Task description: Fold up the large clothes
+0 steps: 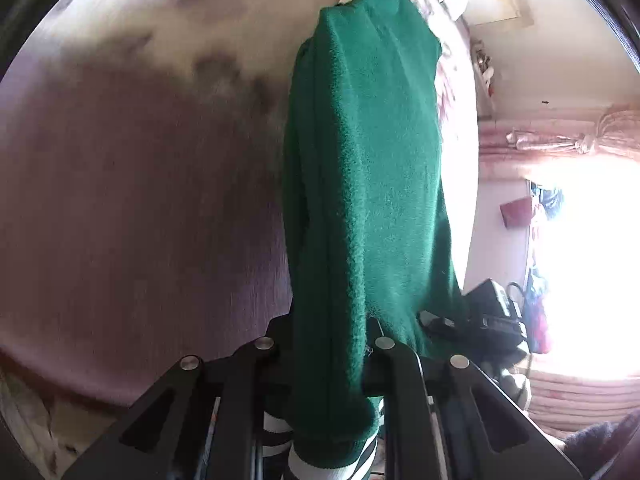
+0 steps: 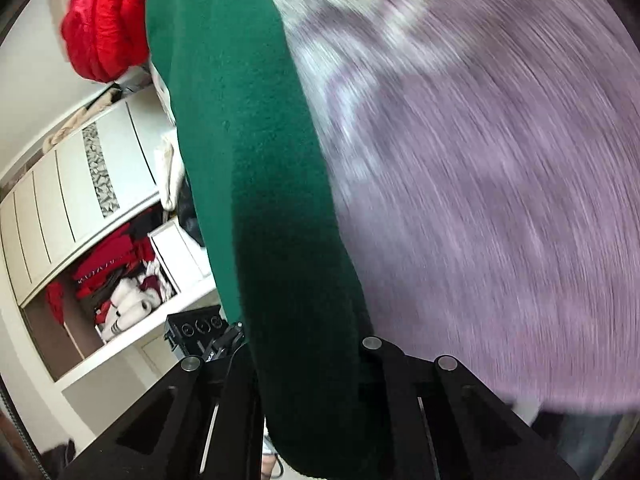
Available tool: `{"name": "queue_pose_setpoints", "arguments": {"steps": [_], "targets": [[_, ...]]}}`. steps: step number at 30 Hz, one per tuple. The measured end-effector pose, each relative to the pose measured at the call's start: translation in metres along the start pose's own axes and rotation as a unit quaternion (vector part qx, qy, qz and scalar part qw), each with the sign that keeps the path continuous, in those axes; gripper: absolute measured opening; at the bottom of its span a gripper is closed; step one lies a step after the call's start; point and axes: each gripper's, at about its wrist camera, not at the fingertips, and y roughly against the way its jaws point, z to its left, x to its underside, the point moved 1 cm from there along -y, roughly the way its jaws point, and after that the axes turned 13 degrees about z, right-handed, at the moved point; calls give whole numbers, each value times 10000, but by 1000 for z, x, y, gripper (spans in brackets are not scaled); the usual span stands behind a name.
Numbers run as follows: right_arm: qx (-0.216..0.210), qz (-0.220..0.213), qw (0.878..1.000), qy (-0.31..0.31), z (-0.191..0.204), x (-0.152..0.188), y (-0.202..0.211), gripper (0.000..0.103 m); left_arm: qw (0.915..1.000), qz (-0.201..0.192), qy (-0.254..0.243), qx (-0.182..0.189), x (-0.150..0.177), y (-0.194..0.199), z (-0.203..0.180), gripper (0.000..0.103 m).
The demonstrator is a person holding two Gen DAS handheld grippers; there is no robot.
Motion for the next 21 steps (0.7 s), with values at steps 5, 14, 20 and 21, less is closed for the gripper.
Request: {"name": "queue_pose_setpoints", "arguments": {"steps": [5,14,20,21], "targets": [[36,308,9980,-548,-21,71,-15,11,10000,-24,30,-65,25,32,-30,13],[-40,-150,9972,727,123,58,44,11,9872,-1146,-1107,-35,-103,100,-139,13],[242,-965,9877,1210,218,-63,86,11,9821,-1233,-1391,-301,-238,70,-170,13],[300,-1014,9868,1229,228,-86,88,11,9833,-1174,-1331,-392,-261,59,-170,13]]}}
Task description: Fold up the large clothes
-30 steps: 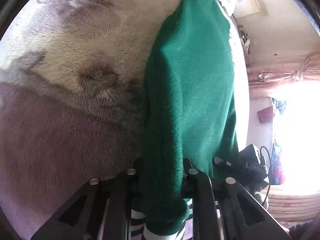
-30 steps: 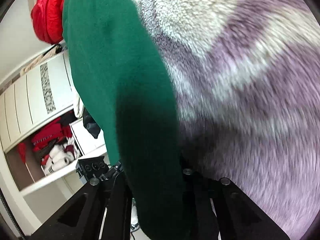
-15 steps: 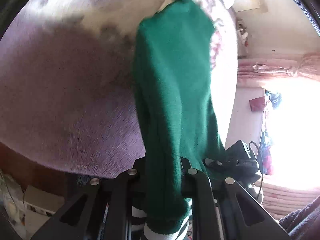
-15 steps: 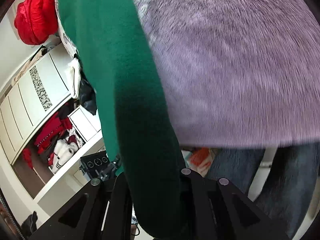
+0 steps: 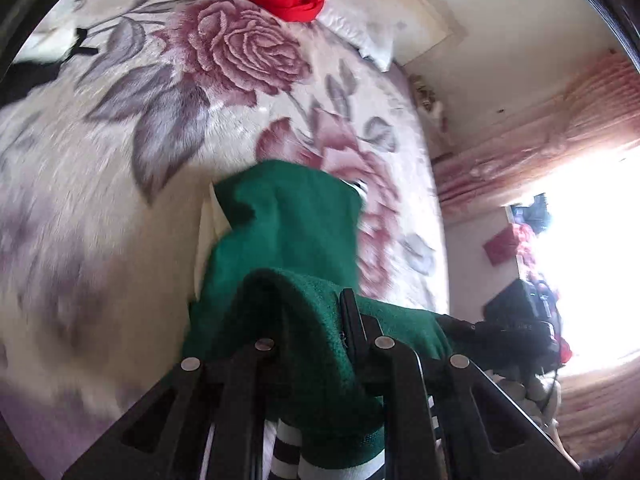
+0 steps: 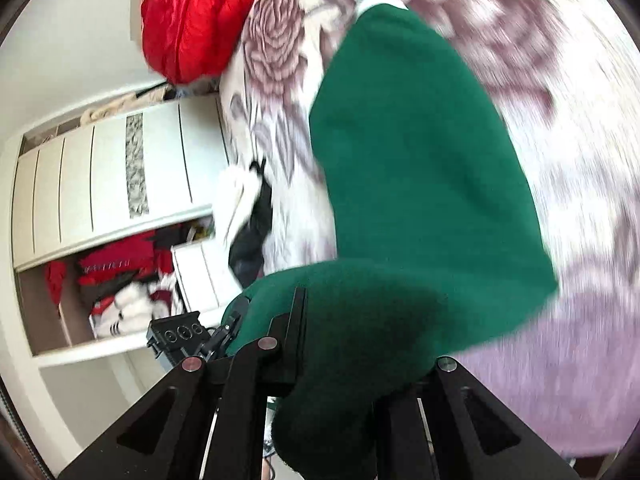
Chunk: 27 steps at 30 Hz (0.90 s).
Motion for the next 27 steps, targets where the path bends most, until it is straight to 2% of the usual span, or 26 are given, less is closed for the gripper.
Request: {"name": "queue_pose_setpoints", "arguments": {"steps": [3,5,6,9,12,13,14,15,16,17,18,20,21,22,25,27], "targets": [[226,-74,9996,-140,-18,-66,-9,10,9986,422,218,-243,-43,-48,21,14],[251,-42,9985,-487,-36,-97,-18,11,9954,794,406,-352,-54,-74,34,14],[413,60,9976,-557,-47,-111,-22,11,9933,963,529,-354,-57,-84,41,14],[424,315,9948,-872,-64,-125,-31,14,9892,1237,763,-192,-56,-84,49,16],[68,635,9933,-964,-65,-129,-30,17,9877,1247,936,129,-54,-67,46,20],[-23,748,9923,-985,-61,-131,-29,20,9867,1224,1013,341,-54,-61,44,22],[-158,879,9910,-1000,-57,-131,-26,23,9854,1201,1086,517,-54,-56,42,30],[-289,943,9901,-998,-54,-134,-24,33,9826,1147,1204,823,-56,-51,41,49],[-387,977,9892,-1024,-55,-134,-22,41,9797,1069,1313,1076,-60,-49,43,62],[-548,1027,9868,-1129,-53,-136,-19,45,9764,941,1440,1306,-64,-45,44,84],[-698,1077,9839,-1243,-54,-138,-20,52,9745,774,1559,1414,-70,-41,46,93],[-919,1137,9780,-1491,-55,-139,-21,62,9811,502,1522,1087,-83,-36,46,93],[-1034,1147,9735,-1684,-57,-143,-21,72,9848,398,1462,855,-90,-34,44,93],[-1071,1129,9719,-1767,-56,-146,-21,76,9864,352,1431,722,-94,-33,42,93],[-814,946,9726,-1959,-50,-162,-14,77,9907,188,1274,433,-106,-31,34,93],[-791,901,9730,-1972,-43,-169,-7,81,9924,108,1199,262,-111,-32,32,93]]}}
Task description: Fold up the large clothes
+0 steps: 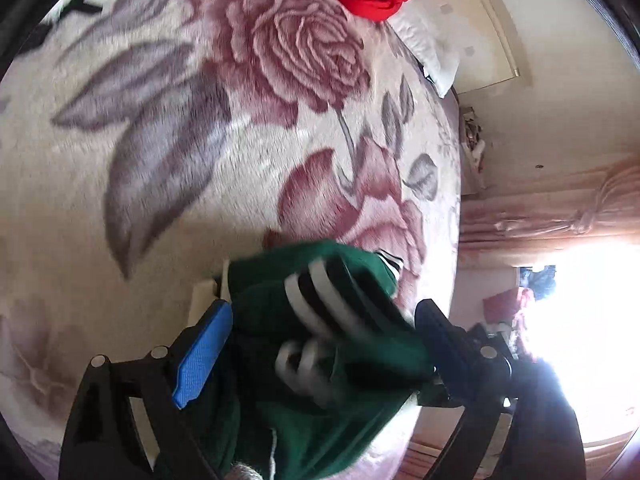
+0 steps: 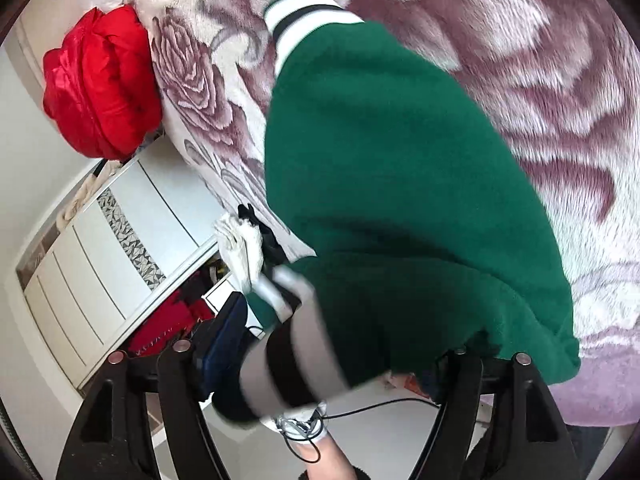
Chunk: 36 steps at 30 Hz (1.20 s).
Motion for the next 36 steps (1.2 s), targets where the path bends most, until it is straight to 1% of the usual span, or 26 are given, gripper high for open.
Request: {"name": "queue_pose_setpoints", "arguments": {"steps": [1,2,4,6,8,9,10,11,12,13,14,15,17,18,19,20,21,22,26,27,29,31,32,34,35,36], "targets": [[12,-52,10000,57,3,-1,3,81,9999,-56,-45,-133,-1,-1,-1,93],[141,-146,9995,234,11,0,6,81,9995,-108,-99,-292,-2,-3,-1,93],[237,-428,9970,605,20,1,16,81,9966,-220,-258,-757,2,-5,-3,93],[688,-760,9892,1045,34,7,30,82,9919,-278,-406,-1174,8,-13,-3,93],[1512,-1306,9669,1589,41,16,44,85,9857,-248,-613,-1550,17,-26,-3,93],[1842,-1405,9559,1805,40,19,45,90,9805,-170,-689,-1834,20,-38,-1,93],[2167,-1406,9441,2048,35,20,45,90,9735,-105,-722,-2169,21,-50,2,93],[2485,-1283,9324,2290,28,19,38,90,9684,-44,-747,-2377,22,-62,7,93],[2712,-1052,9236,2497,16,13,31,90,9644,-18,-708,-2548,20,-73,15,96],[2911,-814,9154,2657,5,5,24,90,9633,26,-587,-2621,16,-83,26,96],[3131,-580,9050,2821,-6,-2,13,90,9659,95,-462,-2544,11,-90,35,96],[3255,-330,8978,2948,-16,-12,1,90,9694,156,-312,-2429,4,-95,45,100],[3473,121,8911,2919,-40,-40,-17,90,9742,189,-158,-2242,-4,-100,57,102],[3397,273,8948,2885,-47,-52,-23,94,9760,225,-133,-2161,-7,-101,60,102],[3234,355,9010,2872,-50,-61,-26,103,9771,239,-136,-2111,-9,-101,62,102],[2979,451,9086,2891,-50,-71,-29,103,9772,236,-167,-2104,-8,-100,61,102],[2881,469,9114,2902,-47,-76,-30,103,9768,226,-221,-2120,-7,-98,60,102],[2869,547,9113,2903,-41,-80,-33,103,9763,220,-261,-2138,-8,-98,61,102],[3046,620,8879,3391,-23,-77,-49,103,9773,173,-172,-2106,-4,-92,61,102],[3042,582,8878,3405,-23,-78,-51,103,9775,155,-143,-2099,-4,-91,61,102],[2787,313,8997,3345,-23,-83,-52,101,9780,122,-82,-2081,-3,-89,61,102],[2567,24,9109,3232,-27,-82,-46,72,9781,57,-76,-2077,-1,-82,56,102],[2354,-232,9221,3063,-31,-75,-37,67,9781,16,-116,-2076,1,-78,52,102],[2015,-575,9384,2746,-38,-61,-23,47,9781,-162,-218,-2063,9,-62,45,102],[1682,-733,9502,2518,-43,-53,-15,44,9775,-255,-219,-2084,14,-53,44,102],[1168,-947,9641,2191,-52,-40,-4,40,9771,-367,-197,-2088,22,-40,44,102]]}}
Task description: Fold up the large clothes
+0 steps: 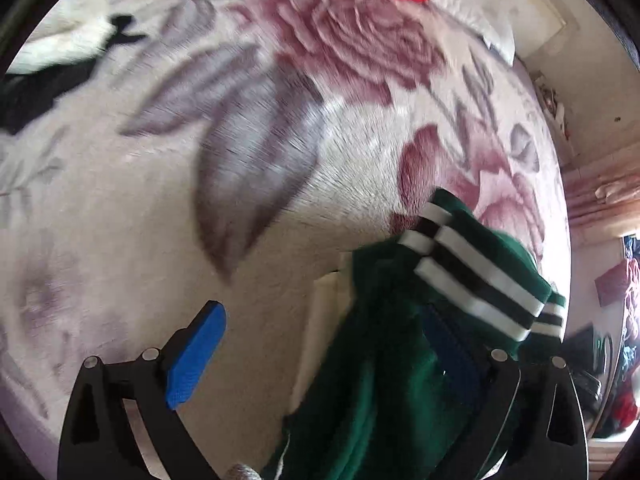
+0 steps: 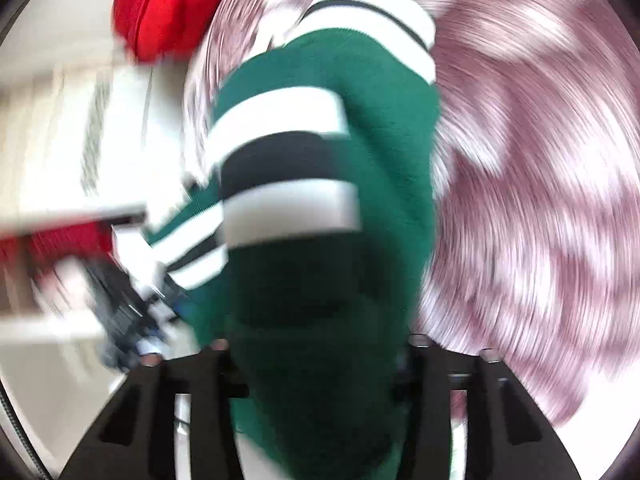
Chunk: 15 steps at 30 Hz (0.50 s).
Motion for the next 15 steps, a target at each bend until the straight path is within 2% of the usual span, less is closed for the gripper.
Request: {"name": "queue_pose_setpoints", "arguments": {"steps": [2,4,5,7,8,9,10,11,12,15], "targets": [[-573,-416,9961,-528,-9,26,15,37,9997,-187,151,-51,17,26,15,102],[-1173,-925,9806,-1267,-30,67,31,37,9985,-354,299,-277,43,52,36,102],[-1569,-1176,9655,-1713,-46,91,36,37,9978,-394,368,-394,56,60,45,102],[-2228,-1585,9249,-2641,-78,141,41,37,9953,-351,535,-731,89,72,68,102],[-2645,-1835,8907,-3209,-98,180,39,37,9945,-304,556,-836,102,72,76,101],[-2816,-1943,8696,-3559,-109,210,37,36,9930,-202,567,-1012,118,69,85,102],[-2775,-1917,8649,-3718,-114,231,35,36,9908,-70,580,-1223,133,62,92,102],[-2554,-1716,8739,-3763,-117,252,30,37,9880,166,566,-1428,152,46,99,102],[-2232,-1393,8882,-3766,-117,265,25,43,9856,370,550,-1554,167,30,105,102],[-1174,-388,9223,-3660,-122,278,16,54,9782,723,492,-1885,204,-17,116,102]]}}
